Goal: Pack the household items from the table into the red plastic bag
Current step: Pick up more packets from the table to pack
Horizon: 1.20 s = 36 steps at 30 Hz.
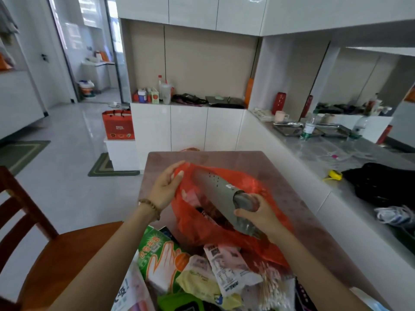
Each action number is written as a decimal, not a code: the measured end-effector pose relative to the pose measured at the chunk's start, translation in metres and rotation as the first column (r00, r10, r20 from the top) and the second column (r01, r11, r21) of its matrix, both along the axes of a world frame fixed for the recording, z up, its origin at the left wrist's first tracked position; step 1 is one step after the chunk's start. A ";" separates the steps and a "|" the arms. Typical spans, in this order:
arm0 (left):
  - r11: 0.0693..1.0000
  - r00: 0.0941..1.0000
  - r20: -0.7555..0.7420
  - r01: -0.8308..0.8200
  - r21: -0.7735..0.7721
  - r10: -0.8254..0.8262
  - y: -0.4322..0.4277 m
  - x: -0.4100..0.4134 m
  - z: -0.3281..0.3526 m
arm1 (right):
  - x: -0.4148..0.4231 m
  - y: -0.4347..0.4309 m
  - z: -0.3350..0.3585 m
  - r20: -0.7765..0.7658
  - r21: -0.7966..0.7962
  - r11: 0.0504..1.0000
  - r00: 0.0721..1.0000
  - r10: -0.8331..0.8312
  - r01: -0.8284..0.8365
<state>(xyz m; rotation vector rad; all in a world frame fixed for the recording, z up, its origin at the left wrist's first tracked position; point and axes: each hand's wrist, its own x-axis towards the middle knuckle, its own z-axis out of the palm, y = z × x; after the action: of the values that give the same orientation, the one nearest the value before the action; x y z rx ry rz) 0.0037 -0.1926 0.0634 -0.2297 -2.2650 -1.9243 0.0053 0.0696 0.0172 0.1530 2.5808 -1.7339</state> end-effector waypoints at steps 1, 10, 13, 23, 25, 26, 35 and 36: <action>1.000 1.000 -0.009 -0.001 0.015 0.002 0.002 0.001 0.000 | -0.006 -0.003 -0.002 0.002 -0.011 0.997 0.997 -0.072 0.072; 0.997 0.999 0.030 -0.027 0.070 0.025 0.009 -0.002 -0.011 | -0.052 -0.072 -0.023 0.125 -0.218 0.861 0.888 -0.443 0.461; 0.999 0.999 0.048 -0.023 0.026 0.022 0.002 -0.002 -0.016 | -0.055 -0.099 -0.030 0.208 -0.214 0.955 0.965 -0.161 0.206; 0.997 0.993 0.120 -0.011 0.078 0.002 -0.031 0.000 -0.052 | 0.025 -0.061 -0.031 -0.111 -0.259 0.966 0.994 -0.010 -0.019; 0.997 0.987 0.159 -0.009 0.080 -0.004 -0.035 0.002 -0.062 | 0.048 -0.050 -0.041 -0.138 -0.237 0.968 0.989 0.052 -0.084; 0.997 0.984 0.178 -0.002 0.079 -0.012 -0.035 0.003 -0.067 | 0.057 -0.043 -0.048 -0.117 -0.204 0.973 0.989 0.086 -0.108; 0.938 0.953 0.118 -0.244 -0.248 0.279 0.005 0.042 -0.103 | 0.075 0.005 -0.110 0.272 0.042 0.996 0.960 0.062 -0.076; 0.884 0.936 0.060 -0.304 -0.354 0.346 0.010 0.049 -0.106 | 0.073 0.004 -0.111 0.306 0.051 0.995 0.950 0.063 -0.082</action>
<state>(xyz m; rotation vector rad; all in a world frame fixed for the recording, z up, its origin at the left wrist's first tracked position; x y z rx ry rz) 0.0532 -0.1825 -0.0423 0.2266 -2.5101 -1.4094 0.0787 0.0731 -0.0936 0.2975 2.3849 -1.4721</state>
